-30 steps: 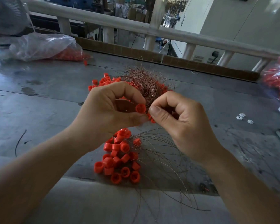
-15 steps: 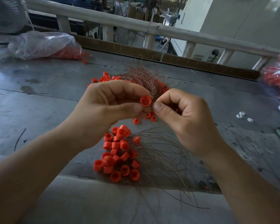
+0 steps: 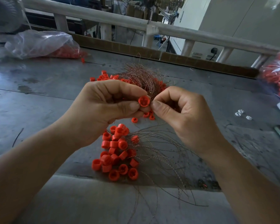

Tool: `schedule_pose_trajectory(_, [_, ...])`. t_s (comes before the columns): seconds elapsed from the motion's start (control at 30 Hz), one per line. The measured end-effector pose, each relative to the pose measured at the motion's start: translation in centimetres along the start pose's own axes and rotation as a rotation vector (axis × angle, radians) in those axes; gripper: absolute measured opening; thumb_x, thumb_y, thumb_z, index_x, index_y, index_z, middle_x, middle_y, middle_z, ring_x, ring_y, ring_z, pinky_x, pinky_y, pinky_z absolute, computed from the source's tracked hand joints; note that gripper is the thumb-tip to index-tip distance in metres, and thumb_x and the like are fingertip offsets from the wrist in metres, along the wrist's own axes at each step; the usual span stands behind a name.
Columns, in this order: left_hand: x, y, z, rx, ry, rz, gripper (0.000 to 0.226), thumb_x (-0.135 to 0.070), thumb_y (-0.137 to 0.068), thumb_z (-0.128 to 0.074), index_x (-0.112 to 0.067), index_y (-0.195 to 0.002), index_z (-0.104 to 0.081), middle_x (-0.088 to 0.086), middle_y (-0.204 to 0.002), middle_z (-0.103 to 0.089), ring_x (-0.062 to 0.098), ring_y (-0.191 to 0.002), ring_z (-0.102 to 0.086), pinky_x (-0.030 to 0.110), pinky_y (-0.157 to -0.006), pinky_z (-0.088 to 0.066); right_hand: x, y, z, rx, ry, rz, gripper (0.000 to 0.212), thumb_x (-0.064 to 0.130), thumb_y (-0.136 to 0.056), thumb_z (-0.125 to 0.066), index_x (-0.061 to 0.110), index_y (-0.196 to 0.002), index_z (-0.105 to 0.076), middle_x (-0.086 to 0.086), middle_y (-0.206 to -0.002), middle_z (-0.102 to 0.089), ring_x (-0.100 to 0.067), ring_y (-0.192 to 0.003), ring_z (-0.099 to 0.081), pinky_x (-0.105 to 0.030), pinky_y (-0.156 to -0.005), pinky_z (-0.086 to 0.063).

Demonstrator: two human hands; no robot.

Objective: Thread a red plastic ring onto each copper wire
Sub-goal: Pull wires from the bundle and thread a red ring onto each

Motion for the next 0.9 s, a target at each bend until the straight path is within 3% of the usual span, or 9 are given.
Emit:
schedule_pose_trajectory(0.13, [0.1,0.0,-0.1,0.027,0.029,0.025,0.026,-0.011,-0.053,-0.067,-0.013,-0.078,-0.075,0.006,-0.075,-0.072,0.015,-0.073,-0.07,0.019,-0.062,-0.054,-0.3,-0.1,0.1,-0.002,-0.084,-0.02,0.01,0.012,-0.081,-0.063,0.018,-0.074,-0.059,0.009,-0.063,-0.056,-0.003,-0.059,-0.051,-0.016,-0.055,-0.044])
schedule_pose_trajectory(0.27, [0.3,0.0,-0.4,0.057,0.071,0.049,0.026,-0.008,-0.053,-0.066,-0.012,-0.077,-0.076,0.006,-0.074,-0.072,0.014,-0.071,-0.07,0.018,-0.061,-0.054,-0.1,0.0,-0.2,0.041,-0.141,-0.037,0.011,0.013,-0.077,-0.056,0.023,-0.076,-0.06,0.014,-0.063,-0.059,0.001,-0.058,-0.053,-0.011,-0.054,-0.04])
schedule_pose_trajectory(0.37, [0.3,0.0,-0.6,0.076,0.086,0.047,0.024,-0.008,-0.054,-0.065,-0.013,-0.075,-0.076,0.005,-0.075,-0.072,0.013,-0.071,-0.07,0.017,-0.061,-0.054,-0.2,-0.1,-0.1,0.036,-0.199,-0.053,0.018,0.0,-0.081,-0.058,0.018,-0.081,-0.059,0.006,-0.064,-0.06,0.0,-0.056,-0.056,-0.008,-0.05,-0.04])
schedule_pose_trajectory(0.67, [0.9,0.1,-1.3,0.203,0.102,0.083,0.022,-0.01,-0.063,-0.064,-0.014,-0.081,-0.075,0.008,-0.079,-0.072,0.011,-0.071,-0.069,0.015,-0.061,-0.053,-1.3,-0.2,-0.8,0.078,-0.231,-0.167,0.031,-0.012,-0.075,-0.062,0.016,-0.079,-0.049,0.003,-0.055,-0.057,-0.008,-0.047,-0.057,-0.013,-0.045,-0.041])
schedule_pose_trajectory(0.8, [1.0,0.1,-1.3,0.209,0.135,0.097,0.021,-0.009,-0.064,-0.063,-0.013,-0.081,-0.075,0.005,-0.076,-0.072,0.012,-0.072,-0.07,0.015,-0.061,-0.054,-0.9,-0.1,-0.9,0.11,-0.204,-0.157,0.025,-0.004,-0.077,-0.065,0.017,-0.08,-0.05,0.003,-0.058,-0.061,-0.01,-0.052,-0.061,-0.015,-0.048,-0.044])
schedule_pose_trajectory(0.9, [1.2,0.0,-0.7,0.15,0.156,0.111,0.021,-0.008,-0.061,-0.064,-0.011,-0.079,-0.075,0.007,-0.075,-0.072,0.013,-0.071,-0.07,0.017,-0.06,-0.054,-1.7,-0.6,0.8,0.034,-0.123,-0.176,0.016,0.006,-0.08,-0.066,0.018,-0.077,-0.056,0.0,-0.064,-0.067,-0.012,-0.06,-0.065,-0.025,-0.061,-0.054])
Point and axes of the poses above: each hand's wrist, its own y-axis away from the middle knuckle, its own z-axis out of the back of the hand, x = y × z, the point moved 8 cm from there along -y, towards the middle knuckle
